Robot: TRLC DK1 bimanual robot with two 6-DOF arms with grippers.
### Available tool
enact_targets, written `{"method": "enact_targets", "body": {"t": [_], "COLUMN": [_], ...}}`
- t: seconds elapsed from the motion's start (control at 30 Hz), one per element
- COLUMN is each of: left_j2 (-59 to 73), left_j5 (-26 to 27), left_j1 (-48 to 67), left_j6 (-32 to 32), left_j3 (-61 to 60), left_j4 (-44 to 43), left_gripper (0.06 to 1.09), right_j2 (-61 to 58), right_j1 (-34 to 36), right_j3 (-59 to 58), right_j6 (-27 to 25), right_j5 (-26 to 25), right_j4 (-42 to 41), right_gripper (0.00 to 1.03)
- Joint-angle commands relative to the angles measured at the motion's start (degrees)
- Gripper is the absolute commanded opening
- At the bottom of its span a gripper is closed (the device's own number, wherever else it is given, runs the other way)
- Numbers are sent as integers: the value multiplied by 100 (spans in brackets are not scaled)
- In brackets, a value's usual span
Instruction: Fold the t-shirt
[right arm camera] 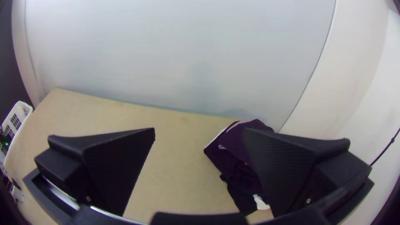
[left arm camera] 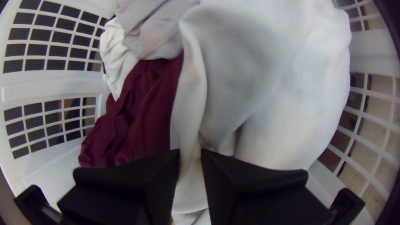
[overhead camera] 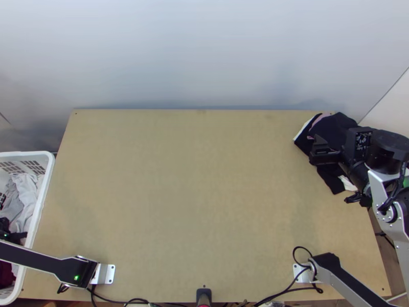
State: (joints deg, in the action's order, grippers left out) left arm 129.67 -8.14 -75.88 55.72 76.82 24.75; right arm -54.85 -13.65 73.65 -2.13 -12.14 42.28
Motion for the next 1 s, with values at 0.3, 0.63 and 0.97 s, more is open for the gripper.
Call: {"method": "enact_targets", "body": {"t": [0.3,0.63,0.97], "left_j2": [-688,-2763,-5048], "left_j5": [955,3556,4092], "left_j1": [-164,135,1690], "left_j6": [-299,-905,-1301], "left_j3": [-62,1837,2004], "left_j4": [900,4784,5611], "left_gripper": [10,10,10], "right_j2": [132,89,282], "right_j1": [-24,-24,117], "right_j3": [1,9,-61], "right_j6": [20,169,169], "right_j5": [1,1,1], "right_j4": [78,-62,-45], "right_gripper": [99,99,99]}}
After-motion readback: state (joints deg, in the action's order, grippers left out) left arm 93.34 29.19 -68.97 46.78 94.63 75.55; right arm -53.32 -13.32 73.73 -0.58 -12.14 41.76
